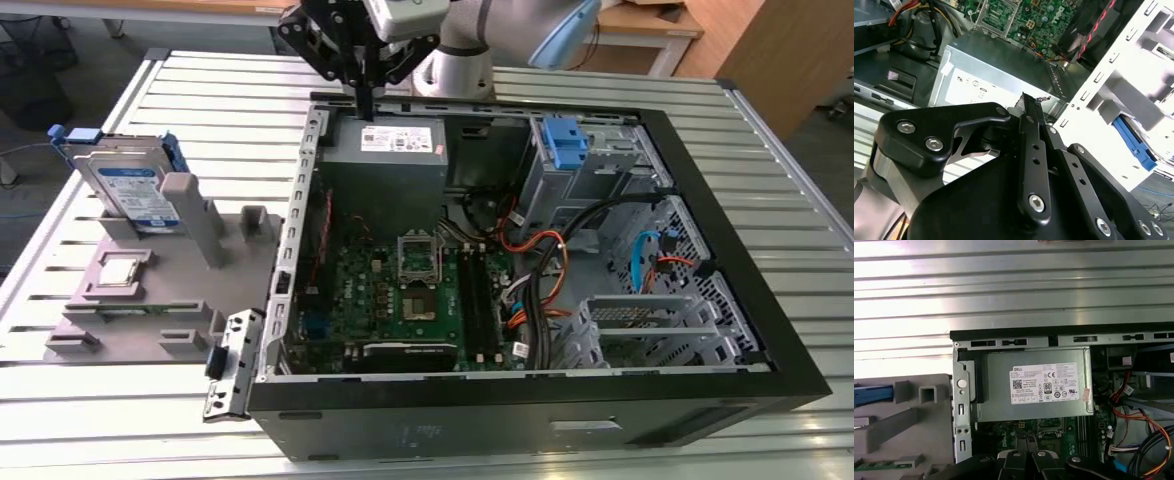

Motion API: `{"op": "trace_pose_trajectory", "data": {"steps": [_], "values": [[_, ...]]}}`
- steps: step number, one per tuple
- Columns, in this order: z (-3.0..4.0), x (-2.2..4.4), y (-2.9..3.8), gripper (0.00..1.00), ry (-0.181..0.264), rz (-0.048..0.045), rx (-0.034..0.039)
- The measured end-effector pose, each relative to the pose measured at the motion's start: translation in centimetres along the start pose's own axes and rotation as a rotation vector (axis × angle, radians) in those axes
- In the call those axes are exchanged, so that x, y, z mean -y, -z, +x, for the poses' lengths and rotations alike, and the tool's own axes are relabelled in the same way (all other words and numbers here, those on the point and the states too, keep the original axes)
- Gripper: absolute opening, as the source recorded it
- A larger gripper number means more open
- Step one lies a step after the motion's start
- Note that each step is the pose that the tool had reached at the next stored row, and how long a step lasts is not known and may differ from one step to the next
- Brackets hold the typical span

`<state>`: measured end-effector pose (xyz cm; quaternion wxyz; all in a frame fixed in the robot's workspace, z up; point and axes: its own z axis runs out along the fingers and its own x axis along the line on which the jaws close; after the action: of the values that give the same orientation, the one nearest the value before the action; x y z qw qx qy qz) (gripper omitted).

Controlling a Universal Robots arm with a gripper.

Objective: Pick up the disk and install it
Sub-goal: 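Reach for the disk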

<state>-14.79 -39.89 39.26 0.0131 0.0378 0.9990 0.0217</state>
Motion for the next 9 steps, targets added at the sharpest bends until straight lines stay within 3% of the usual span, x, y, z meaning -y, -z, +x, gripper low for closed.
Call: {"op": "trace_pose_trajectory", "data": {"steps": [9], "values": [[1.68, 0.13, -0.01, 0.11, 0.000, 0.0000, 0.0000]]}}
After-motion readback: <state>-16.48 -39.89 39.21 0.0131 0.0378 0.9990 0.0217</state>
